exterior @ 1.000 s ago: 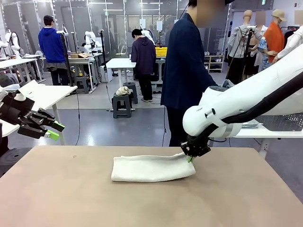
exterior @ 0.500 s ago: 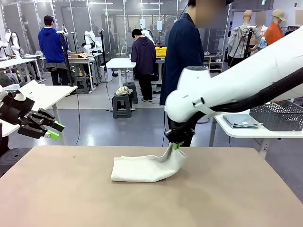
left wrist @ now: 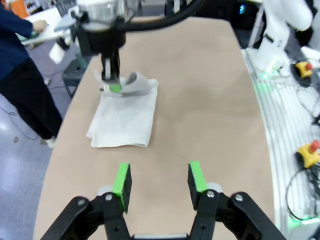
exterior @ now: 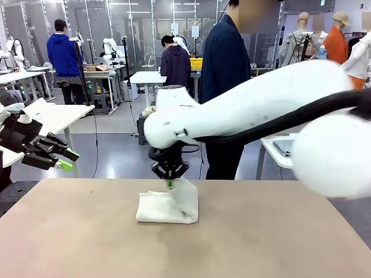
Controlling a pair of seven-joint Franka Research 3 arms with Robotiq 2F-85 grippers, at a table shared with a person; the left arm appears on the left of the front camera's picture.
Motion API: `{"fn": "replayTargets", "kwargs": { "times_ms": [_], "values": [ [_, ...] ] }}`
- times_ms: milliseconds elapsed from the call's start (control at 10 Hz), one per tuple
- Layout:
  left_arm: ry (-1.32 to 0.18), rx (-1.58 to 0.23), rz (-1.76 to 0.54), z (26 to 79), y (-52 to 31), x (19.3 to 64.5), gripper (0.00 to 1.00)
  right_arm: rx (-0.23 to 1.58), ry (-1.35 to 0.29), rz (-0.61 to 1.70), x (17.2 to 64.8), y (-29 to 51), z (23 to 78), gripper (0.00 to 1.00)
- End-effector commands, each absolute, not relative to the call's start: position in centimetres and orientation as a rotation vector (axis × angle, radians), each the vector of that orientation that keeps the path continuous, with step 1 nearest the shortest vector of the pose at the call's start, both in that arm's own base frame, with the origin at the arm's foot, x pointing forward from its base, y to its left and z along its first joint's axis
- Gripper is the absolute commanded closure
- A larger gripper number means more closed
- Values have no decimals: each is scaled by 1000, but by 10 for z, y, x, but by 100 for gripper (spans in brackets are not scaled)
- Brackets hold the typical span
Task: Fold the towels and place them in the basket.
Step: When a person lays out a Towel with hook on the table, fold it in half twice.
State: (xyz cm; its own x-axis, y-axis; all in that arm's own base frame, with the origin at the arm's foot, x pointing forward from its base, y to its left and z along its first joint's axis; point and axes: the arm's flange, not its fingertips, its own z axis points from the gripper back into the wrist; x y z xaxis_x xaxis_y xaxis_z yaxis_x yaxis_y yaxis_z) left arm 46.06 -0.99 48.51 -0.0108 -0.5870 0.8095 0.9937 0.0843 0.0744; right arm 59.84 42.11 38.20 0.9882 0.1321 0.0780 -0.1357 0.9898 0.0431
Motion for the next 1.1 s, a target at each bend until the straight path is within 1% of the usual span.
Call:
{"fn": "replayTargets", "kwargs": {
  "times_ms": [0,300,600,700,800,900,1000],
  "values": [
    [-821,-649,-1402,485,-9,460,41,57,-43,62,618,459,375,100],
    [-821,-649,-1402,485,-9,460,41,68,-30,16,615,493,352,100],
    [-821,-649,-1402,485,-9,460,41,106,-16,-15,619,503,331,100],
    [-821,-649,-1402,485,-9,460,41,141,-50,-66,622,506,327,91],
    [-821,-649,-1402,485,-9,460,41,152,-42,-52,621,507,324,76],
    [-821,-649,-1402,485,-9,460,41,164,-52,-75,620,509,321,71],
    [-821,-649,-1402,485,-9,460,41,172,-64,-90,621,509,321,56]
  ]
}}
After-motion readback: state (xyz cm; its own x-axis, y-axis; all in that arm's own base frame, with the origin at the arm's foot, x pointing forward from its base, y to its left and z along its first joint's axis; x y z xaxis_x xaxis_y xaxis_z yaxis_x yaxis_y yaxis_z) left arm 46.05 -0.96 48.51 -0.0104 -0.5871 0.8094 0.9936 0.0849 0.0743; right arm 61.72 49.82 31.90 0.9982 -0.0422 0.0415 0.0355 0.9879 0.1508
